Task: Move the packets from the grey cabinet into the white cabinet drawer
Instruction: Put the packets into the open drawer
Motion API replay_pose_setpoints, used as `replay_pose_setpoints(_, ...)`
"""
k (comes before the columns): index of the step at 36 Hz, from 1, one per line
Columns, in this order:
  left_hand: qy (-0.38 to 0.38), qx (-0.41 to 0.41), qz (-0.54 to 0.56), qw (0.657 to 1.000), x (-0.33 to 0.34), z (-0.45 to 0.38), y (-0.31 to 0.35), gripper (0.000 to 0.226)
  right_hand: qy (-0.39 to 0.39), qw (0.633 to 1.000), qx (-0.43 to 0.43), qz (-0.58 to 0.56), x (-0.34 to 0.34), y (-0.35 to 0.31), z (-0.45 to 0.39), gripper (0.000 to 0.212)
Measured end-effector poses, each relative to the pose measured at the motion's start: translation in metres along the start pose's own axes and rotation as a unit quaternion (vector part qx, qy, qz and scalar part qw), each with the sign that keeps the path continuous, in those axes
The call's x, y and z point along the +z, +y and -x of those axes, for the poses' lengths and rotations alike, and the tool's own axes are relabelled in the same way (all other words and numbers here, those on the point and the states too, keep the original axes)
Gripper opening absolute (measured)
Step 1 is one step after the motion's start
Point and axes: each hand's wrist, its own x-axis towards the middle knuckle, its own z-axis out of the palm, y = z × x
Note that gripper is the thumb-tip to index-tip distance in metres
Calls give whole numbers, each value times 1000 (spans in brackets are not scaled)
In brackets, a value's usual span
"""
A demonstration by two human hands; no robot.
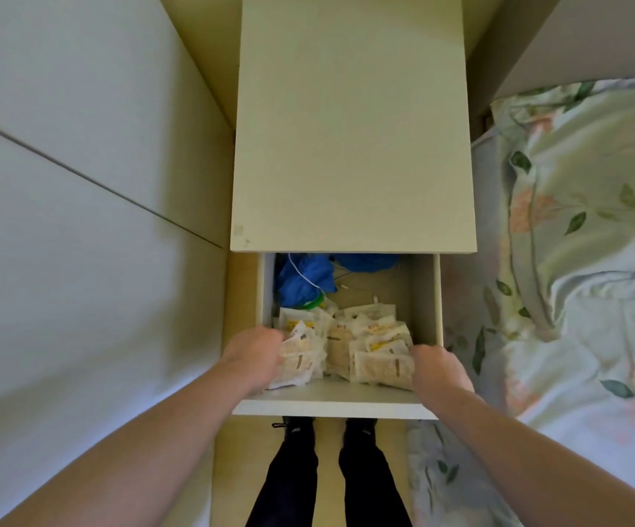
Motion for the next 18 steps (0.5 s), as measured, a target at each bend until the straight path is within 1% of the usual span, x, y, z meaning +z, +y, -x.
replay_pose_setpoints(4,8,5,-95,995,-4,-5,8,14,7,1000,-2,25,3,-6,0,28)
replay_pose_setpoints(6,14,5,-123,992,-3,-7,11,16,18,1000,2,19,5,-9,0,34)
replay_pose_setpoints(8,21,-3,-136,991,0,-7,13,20,38,999,2,0,8,-10,0,50)
replay_pose_setpoints(11,45,-13,-137,990,8,-6,15,25,61,998,-8,-15,16,-12,2,85)
replay_pose_setpoints(13,55,-22,-131,990,14,-5,16,26,73,997,-21,-9,19,-16,4,96)
replay_pose_setpoints(15,64,-31,-117,991,20,-4,14,25,82,995,-51,-16,21,-21,4,94)
replay_pose_setpoints(18,78,-32,-107,991,27,-3,12,23,76,992,-89,-45,24,-29,4,81)
